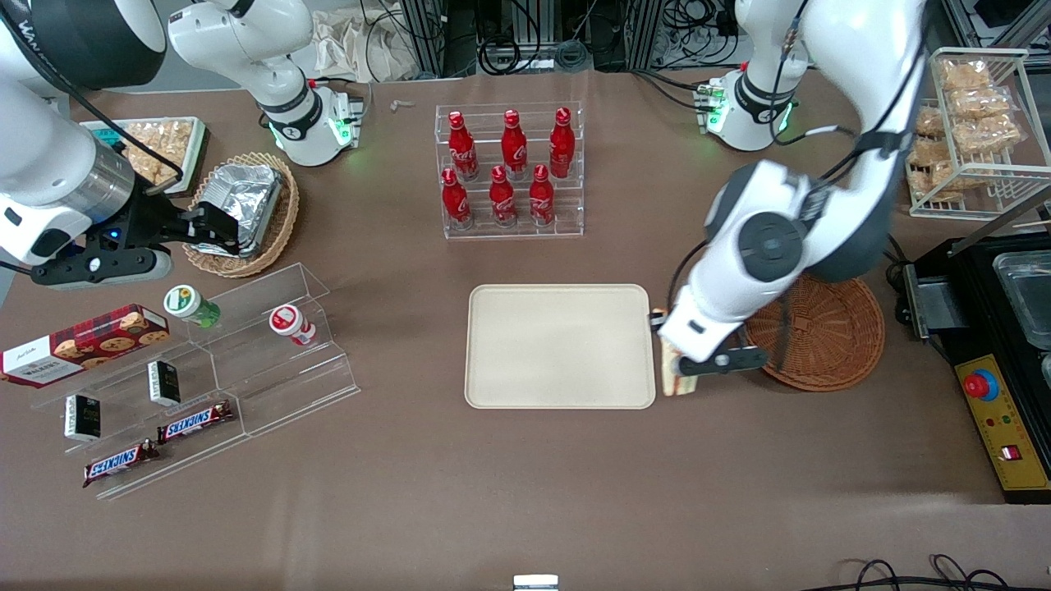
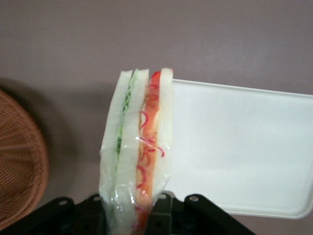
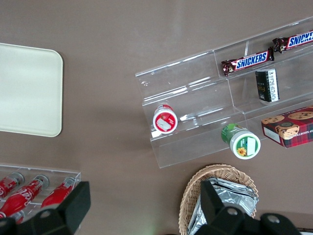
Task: Place sandwich from basket to tray
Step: 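Carry the sandwich over the cream tray with the left gripper, then lower the sandwich onto the tray and open the left gripper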
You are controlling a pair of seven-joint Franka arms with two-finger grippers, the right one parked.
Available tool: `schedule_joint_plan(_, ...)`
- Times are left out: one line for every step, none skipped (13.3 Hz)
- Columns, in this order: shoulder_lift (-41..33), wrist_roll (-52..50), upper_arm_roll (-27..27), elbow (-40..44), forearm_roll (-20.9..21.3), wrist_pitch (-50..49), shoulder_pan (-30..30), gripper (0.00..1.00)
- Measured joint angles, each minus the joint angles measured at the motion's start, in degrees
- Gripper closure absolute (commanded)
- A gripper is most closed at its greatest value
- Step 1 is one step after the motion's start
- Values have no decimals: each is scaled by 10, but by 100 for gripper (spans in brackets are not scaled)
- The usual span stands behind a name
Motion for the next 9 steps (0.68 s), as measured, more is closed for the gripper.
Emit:
schedule_joint_plan(17,-11,0,-3,5,26,-15,100)
schedule_joint_plan(34,-21,0,-6,8,48,-28,100)
schedule_joint_plan(47,-27,0,-7,9,65,-39,100)
schedule_joint_plan(57,-31,0,-11,10,83,-46,100)
schedule_joint_plan(63,-31,0,-22,11,111,-49,100)
schedule_joint_plan(66,-31,1,-43,11,148,-49,100)
schedule_joint_plan(67,-31,2,-71,12,189,-48,100)
schedule_joint_plan(68,-30,3,-98,12,225,-48,100)
schedule_joint_plan(68,-28,4,-119,16,248,-48,100)
